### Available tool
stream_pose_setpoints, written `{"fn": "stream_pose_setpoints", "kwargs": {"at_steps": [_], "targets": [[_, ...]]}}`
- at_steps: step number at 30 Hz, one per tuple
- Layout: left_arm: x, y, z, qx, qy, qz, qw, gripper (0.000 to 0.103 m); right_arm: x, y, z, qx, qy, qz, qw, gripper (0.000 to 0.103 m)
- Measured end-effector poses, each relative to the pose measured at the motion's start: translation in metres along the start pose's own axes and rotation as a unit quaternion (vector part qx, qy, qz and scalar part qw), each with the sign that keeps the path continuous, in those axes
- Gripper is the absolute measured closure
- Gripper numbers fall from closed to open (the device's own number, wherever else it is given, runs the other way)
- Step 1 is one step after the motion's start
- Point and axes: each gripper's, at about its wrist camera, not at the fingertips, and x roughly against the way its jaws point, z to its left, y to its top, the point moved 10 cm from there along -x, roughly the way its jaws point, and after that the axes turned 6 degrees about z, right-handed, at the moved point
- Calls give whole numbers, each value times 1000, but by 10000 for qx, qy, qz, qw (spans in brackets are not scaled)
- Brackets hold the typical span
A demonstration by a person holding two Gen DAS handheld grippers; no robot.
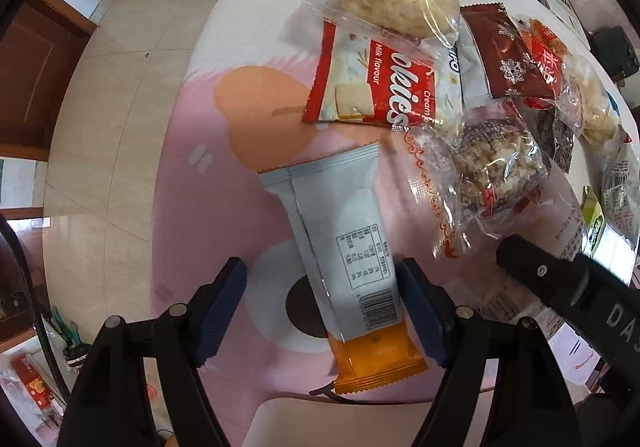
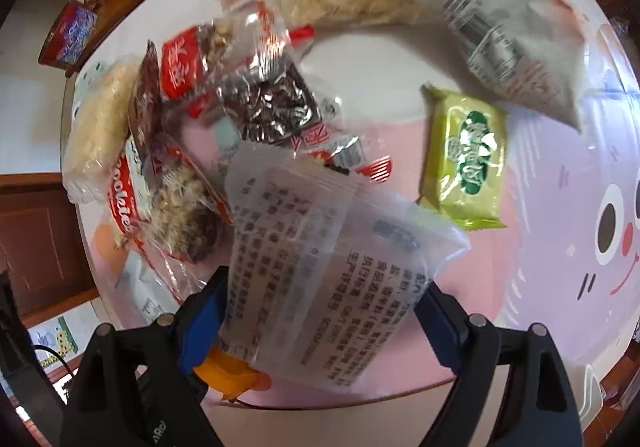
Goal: Organize snacks
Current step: 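Lift both snacks over the white tray and release them inside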
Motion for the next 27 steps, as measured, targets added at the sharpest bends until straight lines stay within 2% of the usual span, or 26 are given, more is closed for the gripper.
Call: {"fn": "stream_pose_setpoints", "kwargs": {"at_steps": [1,2,3,5,7,9,13,19,23,27], "targets": [[1,0,0,-15,5,-41,10000,31,0,0,1,38,-13,-13,10000,18],[4,-1,-2,-54,12,-101,9999,37,1,-2,1,71,-12,-33,10000,20],[5,-2,-11,-92,19,-163,9998,47,2,-3,1,95,4,-47,9999,24],[10,-3,-16,-144,13,-262,9996,61,6,-7,0,135,121,-60,9998,31],[14,-2,-17,-87,-63,-325,9994,64,10,-12,-8,168,235,-88,9995,36],[19,-2,-19,12,-197,-455,9988,72,15,-14,-12,186,232,-175,9994,40],[33,-11,-9,168,-459,-706,9963,73,27,-20,-33,122,350,-272,9989,42],[73,-15,-13,162,-553,-1312,9897,73,44,-31,-56,6,522,-623,9967,43],[119,-24,-19,88,-689,-1784,9815,73,74,-39,-65,-51,729,-1114,9911,43],[172,-39,-27,-167,-927,-2219,9705,73,124,-49,-73,47,874,-1788,9800,43]]}}
